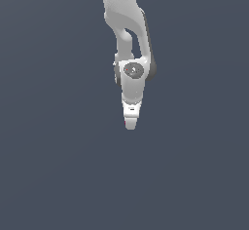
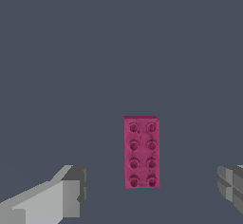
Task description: Pick up the object and move it to a goal position.
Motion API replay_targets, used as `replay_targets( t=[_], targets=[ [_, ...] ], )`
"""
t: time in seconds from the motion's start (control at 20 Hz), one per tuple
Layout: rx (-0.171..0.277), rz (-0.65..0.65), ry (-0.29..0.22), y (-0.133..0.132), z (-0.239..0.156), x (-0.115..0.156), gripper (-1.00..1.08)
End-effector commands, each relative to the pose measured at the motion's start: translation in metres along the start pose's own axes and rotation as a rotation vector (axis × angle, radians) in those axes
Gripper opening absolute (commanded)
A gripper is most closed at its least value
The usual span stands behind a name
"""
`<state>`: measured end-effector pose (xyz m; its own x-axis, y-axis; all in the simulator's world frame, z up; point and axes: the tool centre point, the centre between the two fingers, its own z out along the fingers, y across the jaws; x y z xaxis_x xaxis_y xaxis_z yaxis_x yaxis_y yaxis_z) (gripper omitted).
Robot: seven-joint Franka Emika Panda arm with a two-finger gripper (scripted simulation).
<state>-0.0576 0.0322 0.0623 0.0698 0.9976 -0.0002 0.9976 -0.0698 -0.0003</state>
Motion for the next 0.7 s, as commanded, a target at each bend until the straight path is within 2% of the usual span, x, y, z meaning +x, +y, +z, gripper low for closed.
replay_targets(
  t=[0.0, 0.25, 0.65],
  targets=[
    [0.0, 0.0, 0.0, 0.0, 0.0, 0.0, 1.0],
    [0.0, -0.001, 0.0, 0.0, 0.008, 0.0, 1.0],
    [0.0, -0.005, 0.0, -0.001, 0.043, 0.0, 1.0]
  ],
)
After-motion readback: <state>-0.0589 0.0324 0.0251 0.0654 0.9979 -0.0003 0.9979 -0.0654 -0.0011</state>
